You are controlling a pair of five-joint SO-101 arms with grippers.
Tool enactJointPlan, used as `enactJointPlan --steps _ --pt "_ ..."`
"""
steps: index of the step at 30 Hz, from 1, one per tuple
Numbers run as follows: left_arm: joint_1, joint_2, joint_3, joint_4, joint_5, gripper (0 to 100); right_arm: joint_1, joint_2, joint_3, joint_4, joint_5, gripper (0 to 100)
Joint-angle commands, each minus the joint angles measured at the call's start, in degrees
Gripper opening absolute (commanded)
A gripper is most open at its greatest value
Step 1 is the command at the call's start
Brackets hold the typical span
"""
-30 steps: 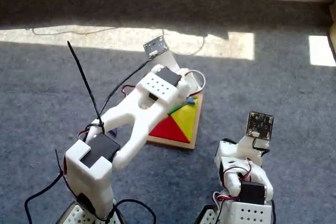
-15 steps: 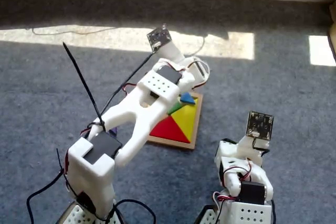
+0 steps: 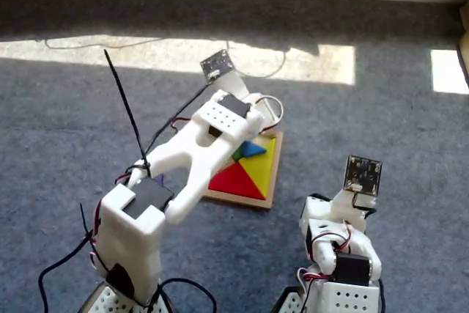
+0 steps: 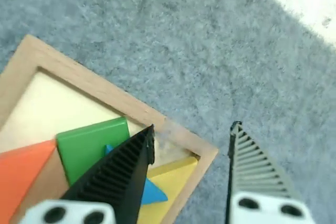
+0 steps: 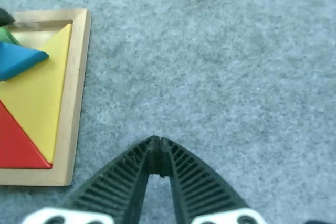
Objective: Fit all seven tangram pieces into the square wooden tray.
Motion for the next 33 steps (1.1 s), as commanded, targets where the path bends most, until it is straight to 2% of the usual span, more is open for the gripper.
enactJointPlan --steps 1,5,11,14,22,33 --pt "-1.19 -5.41 -0.84 0.88 -0.53 23 0.66 -0.92 5.93 -1.27 0.79 1.5" --pt "-1.19 -9.36 -0.66 1.23 -0.53 23 0.66 -0.92 5.93 -1.27 0.79 1.5" --pt "1.01 -14.81 -0.48 11.52 -0.53 23 0.66 -0.92 5.93 -1.27 0.79 1.5" --pt "1.27 -14.81 3.3 12.75 -0.53 24 0.66 -0.92 5.93 -1.27 0.79 1.5" --pt "3.3 -14.81 13.41 2.29 -0.53 24 0.66 -0.92 5.93 -1.27 0.79 1.5" --pt "3.65 -14.29 14.37 -1.05 -0.53 24 0.66 -0.92 5.93 -1.27 0.79 1.5"
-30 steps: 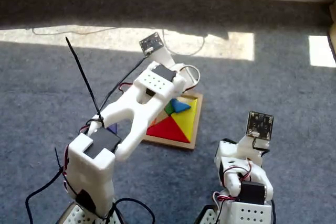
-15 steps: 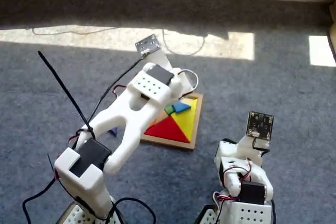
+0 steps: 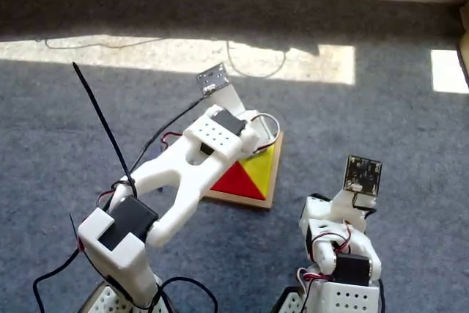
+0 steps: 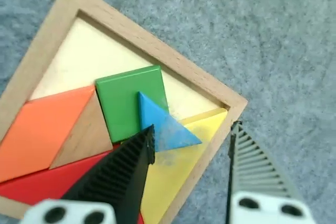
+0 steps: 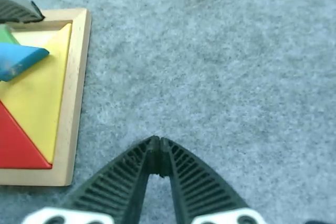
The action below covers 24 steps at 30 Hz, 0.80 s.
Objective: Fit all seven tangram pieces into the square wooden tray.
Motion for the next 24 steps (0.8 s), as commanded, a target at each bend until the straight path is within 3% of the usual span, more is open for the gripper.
enactJointPlan --steps 1,7,24 --pt "0.57 -1.8 -0.84 -0.88 -0.44 24 0.66 -0.92 5.93 -1.27 0.79 1.5" --pt "0.48 5.05 -2.77 -5.54 -0.44 23 0.66 -0.92 5.93 -1.27 0.79 1.5" --pt "0.75 6.81 -7.6 -5.71 -1.14 24 0.75 -0.92 5.93 -1.27 0.79 1.5"
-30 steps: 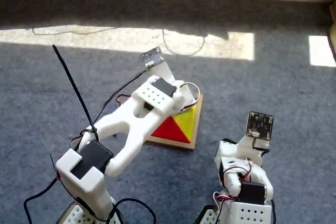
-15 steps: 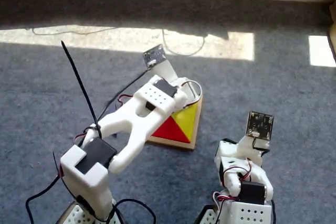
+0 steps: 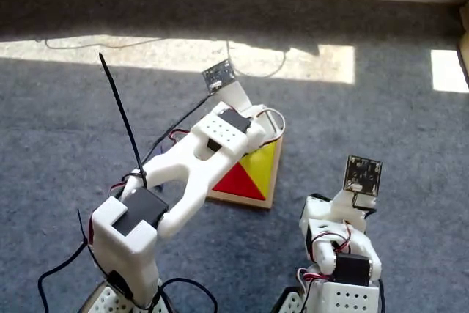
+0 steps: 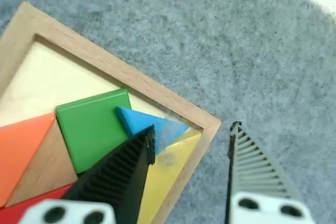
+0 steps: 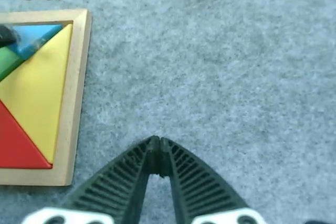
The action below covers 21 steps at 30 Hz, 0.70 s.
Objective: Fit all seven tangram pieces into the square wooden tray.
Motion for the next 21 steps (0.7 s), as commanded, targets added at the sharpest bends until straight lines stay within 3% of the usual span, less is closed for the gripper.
enactJointPlan --steps 1,21 --pt "0.57 -0.04 -3.03 -0.26 -2.29 24 0.75 -0.92 5.93 -1.27 0.79 1.5" --pt "-0.04 -2.59 -3.56 -4.4 -3.16 24 0.75 -0.92 5.93 -1.27 0.79 1.5"
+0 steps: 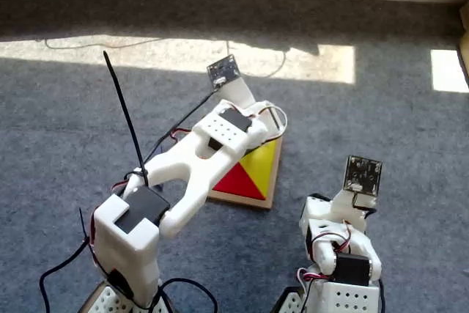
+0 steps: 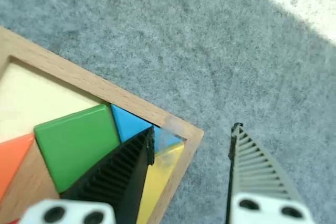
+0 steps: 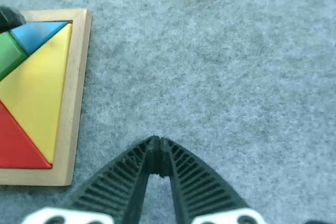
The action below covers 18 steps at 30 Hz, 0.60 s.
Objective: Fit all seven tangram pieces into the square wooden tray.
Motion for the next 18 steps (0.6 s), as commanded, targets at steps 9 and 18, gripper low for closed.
enactJointPlan --steps 9,18 --pt "-11.56 -25.54 -2.24 22.15 -10.9 23 0.75 -0.92 5.93 -1.27 0.79 1.5" --pt "-37.05 -33.89 -2.07 38.33 -53.71 23 0.75 -0.92 5.93 -1.27 0.79 1.5"
